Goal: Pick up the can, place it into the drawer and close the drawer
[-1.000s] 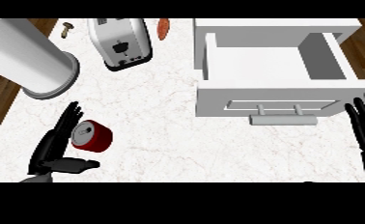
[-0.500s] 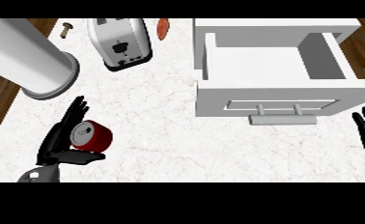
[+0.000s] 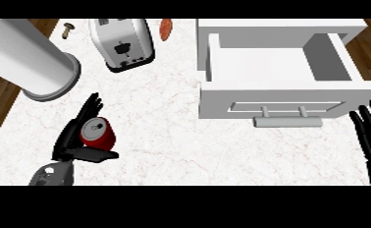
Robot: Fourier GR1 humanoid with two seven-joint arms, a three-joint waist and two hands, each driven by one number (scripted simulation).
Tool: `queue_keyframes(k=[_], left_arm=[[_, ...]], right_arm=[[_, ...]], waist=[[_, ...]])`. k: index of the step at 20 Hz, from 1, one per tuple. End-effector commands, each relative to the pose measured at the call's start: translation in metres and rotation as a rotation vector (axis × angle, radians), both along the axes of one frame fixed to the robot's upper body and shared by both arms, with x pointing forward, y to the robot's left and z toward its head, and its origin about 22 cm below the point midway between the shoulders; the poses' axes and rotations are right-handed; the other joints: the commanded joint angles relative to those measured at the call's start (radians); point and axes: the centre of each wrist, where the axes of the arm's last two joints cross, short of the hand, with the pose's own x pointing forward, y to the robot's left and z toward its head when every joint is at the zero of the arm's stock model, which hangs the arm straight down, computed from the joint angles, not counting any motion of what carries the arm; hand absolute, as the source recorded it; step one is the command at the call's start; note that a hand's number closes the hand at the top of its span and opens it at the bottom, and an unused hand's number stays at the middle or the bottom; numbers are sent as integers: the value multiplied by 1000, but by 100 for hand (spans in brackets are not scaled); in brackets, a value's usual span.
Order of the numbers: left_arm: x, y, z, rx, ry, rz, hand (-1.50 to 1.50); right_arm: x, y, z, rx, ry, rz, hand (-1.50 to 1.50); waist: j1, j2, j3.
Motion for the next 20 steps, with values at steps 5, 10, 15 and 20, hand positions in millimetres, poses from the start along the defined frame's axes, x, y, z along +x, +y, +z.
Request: queue_keyframes(k=[5,10,15,20], left_arm=[[-1,6,-7,-68,-31,-40,150],[16,-13,25,-97,-21,-84,150],[27,-18,47,-122,-71,-115,150],[40,-46,49,-145,-92,116,150]], right_arm=[[-8,-2,0,15,-4,7,-150],[-14,-8,-2,13,-13,-16,-150],[-9,-7,7,20,4,-12,-150],[-14,-8,10,37,-24,-10,-150]], waist=[[-2,0,0],[2,-1,0],[2,-1,0],[-2,0,0]])
